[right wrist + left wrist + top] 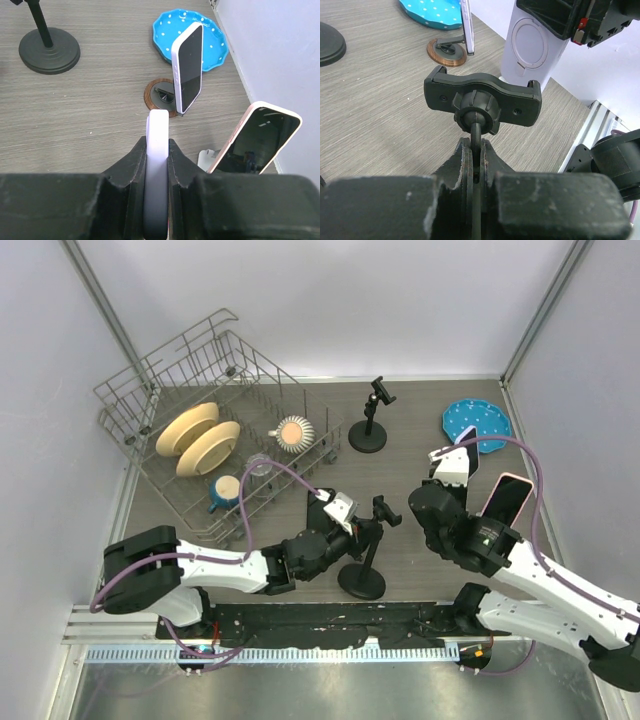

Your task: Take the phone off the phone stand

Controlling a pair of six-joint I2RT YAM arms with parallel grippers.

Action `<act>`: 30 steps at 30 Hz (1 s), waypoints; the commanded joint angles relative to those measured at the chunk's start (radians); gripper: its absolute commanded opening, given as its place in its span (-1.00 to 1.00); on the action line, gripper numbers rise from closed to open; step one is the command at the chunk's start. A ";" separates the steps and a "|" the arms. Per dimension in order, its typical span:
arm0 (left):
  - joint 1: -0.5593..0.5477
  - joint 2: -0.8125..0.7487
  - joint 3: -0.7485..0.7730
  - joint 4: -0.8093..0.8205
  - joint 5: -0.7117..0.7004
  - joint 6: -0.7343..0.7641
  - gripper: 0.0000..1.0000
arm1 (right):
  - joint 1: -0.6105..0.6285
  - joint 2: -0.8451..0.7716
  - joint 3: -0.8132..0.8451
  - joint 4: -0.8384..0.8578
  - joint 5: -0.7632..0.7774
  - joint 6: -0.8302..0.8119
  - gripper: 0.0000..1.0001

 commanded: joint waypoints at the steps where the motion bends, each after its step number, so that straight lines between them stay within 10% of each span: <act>1: 0.000 -0.025 -0.018 0.050 -0.030 0.036 -1.00 | 0.003 -0.038 0.025 0.083 0.025 -0.053 -0.98; 15: 0.107 0.079 0.091 0.302 0.126 0.262 -1.00 | 0.003 -0.329 -0.085 0.304 -0.190 -0.215 -0.99; 30: 0.417 0.558 0.581 0.443 0.415 0.159 -1.00 | 0.005 -0.417 -0.119 0.334 -0.216 -0.219 -0.98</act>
